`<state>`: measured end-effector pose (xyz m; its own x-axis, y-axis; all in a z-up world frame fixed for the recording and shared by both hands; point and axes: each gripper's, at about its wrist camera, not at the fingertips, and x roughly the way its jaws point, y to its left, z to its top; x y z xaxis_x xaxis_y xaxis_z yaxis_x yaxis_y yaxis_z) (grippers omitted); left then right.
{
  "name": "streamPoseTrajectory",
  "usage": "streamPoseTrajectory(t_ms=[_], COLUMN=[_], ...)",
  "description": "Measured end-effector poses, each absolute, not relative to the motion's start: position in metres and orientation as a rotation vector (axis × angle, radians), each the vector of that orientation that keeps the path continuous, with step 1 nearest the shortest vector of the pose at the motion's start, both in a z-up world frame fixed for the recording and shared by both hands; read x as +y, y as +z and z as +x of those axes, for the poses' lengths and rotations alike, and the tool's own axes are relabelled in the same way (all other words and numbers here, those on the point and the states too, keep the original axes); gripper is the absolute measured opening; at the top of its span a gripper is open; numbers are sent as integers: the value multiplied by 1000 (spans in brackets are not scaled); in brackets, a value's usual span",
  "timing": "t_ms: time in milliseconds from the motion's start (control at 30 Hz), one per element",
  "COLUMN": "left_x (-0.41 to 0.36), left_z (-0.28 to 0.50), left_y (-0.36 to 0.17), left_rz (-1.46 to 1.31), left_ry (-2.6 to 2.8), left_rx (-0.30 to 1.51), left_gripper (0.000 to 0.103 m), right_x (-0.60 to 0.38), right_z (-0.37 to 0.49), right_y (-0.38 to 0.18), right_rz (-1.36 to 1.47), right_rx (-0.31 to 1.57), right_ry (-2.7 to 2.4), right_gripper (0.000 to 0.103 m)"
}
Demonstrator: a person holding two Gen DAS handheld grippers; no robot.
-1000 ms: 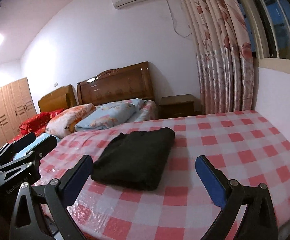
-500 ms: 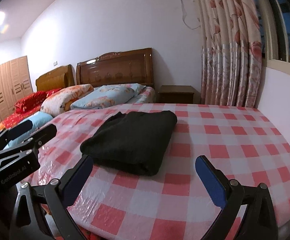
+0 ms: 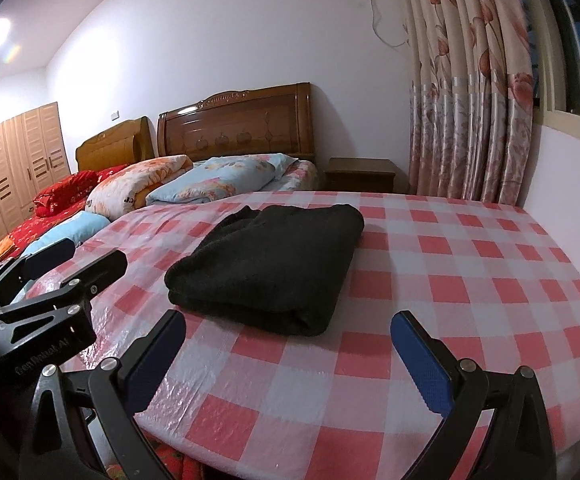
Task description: Fold small clothes
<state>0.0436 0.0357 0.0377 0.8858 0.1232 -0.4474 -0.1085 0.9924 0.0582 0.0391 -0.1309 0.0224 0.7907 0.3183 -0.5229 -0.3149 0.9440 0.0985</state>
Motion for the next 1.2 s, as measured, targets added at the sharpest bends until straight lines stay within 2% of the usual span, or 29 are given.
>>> streamPoseTrajectory(t_ms=[1200], left_x=[33], left_z=[40], left_y=[38], left_rz=[13], left_ry=[91], left_rx=[467], left_gripper=[77], right_x=[-129], right_z=[41], right_y=[15], right_rz=[3], right_rx=[595], right_ry=[333], right_gripper=[103])
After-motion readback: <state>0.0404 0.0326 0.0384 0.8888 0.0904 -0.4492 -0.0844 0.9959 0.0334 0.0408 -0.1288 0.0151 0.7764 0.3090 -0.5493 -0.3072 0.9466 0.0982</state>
